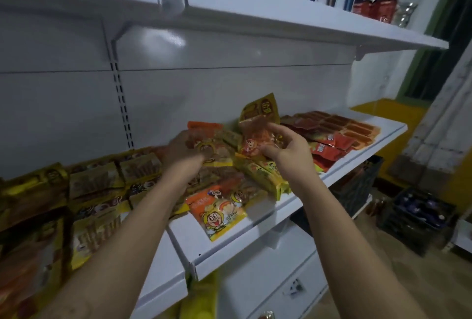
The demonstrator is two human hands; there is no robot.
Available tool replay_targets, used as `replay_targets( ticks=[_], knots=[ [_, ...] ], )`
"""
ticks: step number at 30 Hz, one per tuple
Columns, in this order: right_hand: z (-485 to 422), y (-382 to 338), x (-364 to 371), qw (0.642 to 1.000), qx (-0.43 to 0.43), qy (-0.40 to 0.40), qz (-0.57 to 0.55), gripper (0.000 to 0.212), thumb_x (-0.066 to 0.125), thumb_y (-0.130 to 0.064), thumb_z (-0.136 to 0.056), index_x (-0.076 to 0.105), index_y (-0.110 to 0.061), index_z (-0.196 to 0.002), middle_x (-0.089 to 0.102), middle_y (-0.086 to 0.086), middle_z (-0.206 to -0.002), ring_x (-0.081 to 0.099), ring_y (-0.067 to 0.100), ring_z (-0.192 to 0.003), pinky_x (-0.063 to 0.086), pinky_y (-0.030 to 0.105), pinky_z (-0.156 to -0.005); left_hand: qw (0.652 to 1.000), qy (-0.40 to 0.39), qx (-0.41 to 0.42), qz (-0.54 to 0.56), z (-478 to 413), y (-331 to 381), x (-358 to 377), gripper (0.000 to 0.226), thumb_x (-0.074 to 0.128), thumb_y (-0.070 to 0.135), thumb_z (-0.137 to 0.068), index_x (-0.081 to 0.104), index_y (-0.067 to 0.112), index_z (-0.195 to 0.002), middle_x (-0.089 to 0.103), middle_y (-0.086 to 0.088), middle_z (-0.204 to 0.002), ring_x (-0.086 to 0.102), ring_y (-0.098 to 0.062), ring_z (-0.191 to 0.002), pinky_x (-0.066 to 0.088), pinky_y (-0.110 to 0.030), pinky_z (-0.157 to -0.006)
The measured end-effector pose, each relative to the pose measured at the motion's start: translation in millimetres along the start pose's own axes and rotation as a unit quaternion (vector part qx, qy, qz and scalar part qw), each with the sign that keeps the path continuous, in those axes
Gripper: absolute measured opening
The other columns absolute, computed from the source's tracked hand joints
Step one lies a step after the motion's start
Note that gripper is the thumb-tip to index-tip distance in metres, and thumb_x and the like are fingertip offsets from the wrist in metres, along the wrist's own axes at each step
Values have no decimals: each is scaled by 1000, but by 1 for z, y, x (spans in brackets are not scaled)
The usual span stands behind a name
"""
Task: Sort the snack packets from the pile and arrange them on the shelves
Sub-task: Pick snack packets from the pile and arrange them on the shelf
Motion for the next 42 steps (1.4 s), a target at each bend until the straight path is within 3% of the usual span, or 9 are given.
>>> replay_targets(
  ticks=[6,11,14,18,22,28,31,35,42],
  knots=[
    [-55,22,7,998,-18,-58,-7,55,78,-11,-74,64,-20,-127,67,-1,-122,62,16,-115,50,40,-101,995,14,-41,-89,-29,-13,29,28,76,12,-84,61,31,-97,59,7,-101,56,-7,-78,48,-19,-60],
    [-91,35,11,988,-58,-141,-13,54,79,-4,-76,64,-15,-127,65,-1,-120,56,7,-111,42,2,-83,968,38,-53,-243,-46,-28,61,32,72,16,-84,68,25,-114,65,1,-116,61,-23,-111,47,-28,-88],
    [-104,41,14,983,-67,-167,-37,55,79,-5,-78,63,-14,-130,63,-2,-126,53,5,-116,41,3,-86,906,-4,-111,-408,-54,-37,68,44,60,38,-90,55,27,-133,58,-6,-134,54,-30,-123,45,-40,-102],
    [-115,54,11,973,-66,-212,-56,55,78,-4,-78,62,-12,-130,60,-6,-120,49,1,-111,35,-7,-77,818,-18,-128,-560,-54,-31,78,50,48,55,-93,46,38,-141,36,-5,-154,27,-33,-142,22,-54,-116],
    [-118,59,10,966,-55,-238,-81,51,75,-3,-82,61,-13,-130,53,-13,-112,47,0,-110,35,-8,-76,801,-64,-124,-583,-47,-21,88,43,38,56,-99,44,43,-139,38,-4,-153,23,-32,-145,7,-56,-116],
    [-118,64,7,959,-53,-264,-91,53,76,-5,-81,61,-16,-130,58,-7,-120,50,5,-116,34,-7,-77,782,-65,-144,-603,-39,-25,92,51,52,35,-94,40,32,-144,38,-6,-153,25,-31,-144,2,-58,-116],
    [-117,63,3,954,-50,-278,-97,55,77,-5,-80,61,-16,-131,57,-9,-117,50,4,-114,38,1,-80,792,-63,-140,-591,-34,-20,93,61,50,41,-97,24,40,-152,28,-4,-159,15,-30,-148,-1,-58,-117],
    [-118,62,-4,951,-43,-281,-125,55,74,-1,-80,60,-13,-132,59,-9,-113,52,4,-109,36,-7,-72,788,-70,-143,-594,-36,-11,100,61,36,56,-100,15,40,-154,15,-3,-164,7,-32,-150,0,-59,-117],
    [-115,72,-15,949,-40,-285,-130,54,73,-4,-83,58,-15,-134,57,-12,-117,55,4,-109,37,-7,-74,789,-88,-129,-594,-33,-14,98,55,43,32,-101,24,45,-151,30,3,-159,14,-27,-150,2,-58,-116]
  ],
)
Point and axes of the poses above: each hand's wrist, its own z-axis away from the middle knuckle, its own x-axis out of the palm, y = z × x, the point moved 2 cm from there along -z, towards the middle knuckle
